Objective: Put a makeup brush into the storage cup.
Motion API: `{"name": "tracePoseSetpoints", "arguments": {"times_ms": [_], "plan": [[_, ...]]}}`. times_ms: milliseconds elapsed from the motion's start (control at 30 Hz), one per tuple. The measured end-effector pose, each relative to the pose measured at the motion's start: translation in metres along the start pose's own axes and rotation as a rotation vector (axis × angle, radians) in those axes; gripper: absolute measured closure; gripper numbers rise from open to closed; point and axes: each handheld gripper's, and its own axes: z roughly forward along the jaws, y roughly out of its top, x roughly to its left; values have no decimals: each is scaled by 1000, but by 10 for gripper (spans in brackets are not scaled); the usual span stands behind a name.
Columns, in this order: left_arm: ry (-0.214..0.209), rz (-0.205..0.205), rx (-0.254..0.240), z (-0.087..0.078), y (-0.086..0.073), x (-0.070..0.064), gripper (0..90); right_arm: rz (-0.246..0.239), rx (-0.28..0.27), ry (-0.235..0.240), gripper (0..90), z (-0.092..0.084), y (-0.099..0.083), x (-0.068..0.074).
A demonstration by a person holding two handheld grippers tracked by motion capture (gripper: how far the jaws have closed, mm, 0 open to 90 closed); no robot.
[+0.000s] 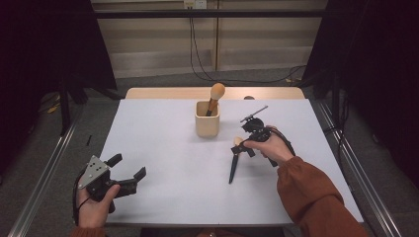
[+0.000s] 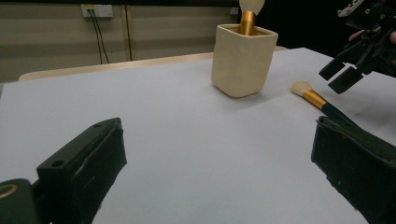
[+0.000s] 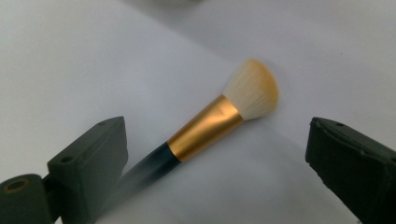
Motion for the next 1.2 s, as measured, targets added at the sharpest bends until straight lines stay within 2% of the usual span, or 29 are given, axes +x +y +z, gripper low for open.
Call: {"name": "tracePoseSetpoints", "arguments": {"times_ms": [233,333,467,700,833,1000,1067,1200], "plan": [[3,-1,0,0,0,0,29,34,98,16,54,4,7,6],[-1,0,-2,0,0,0,29,43,115,3,67,6,9,7],[1,-2,-1,0,0,0,29,83,153,10,67,9,12,7],[2,3,4,0,0,0,29,104,208,-27,95,18,15,12],[-1,1,3,0,0,0,29,99,228,-36,122,22,15,15],[-2,4,5,0,0,0,29,96,211,-48,158,25,16,17],[-3,2,4,0,0,0,29,99,204,-54,215,26,17,19],[-7,-3,0,0,-1,0,29,99,231,-58,256,30,16,20]]}}
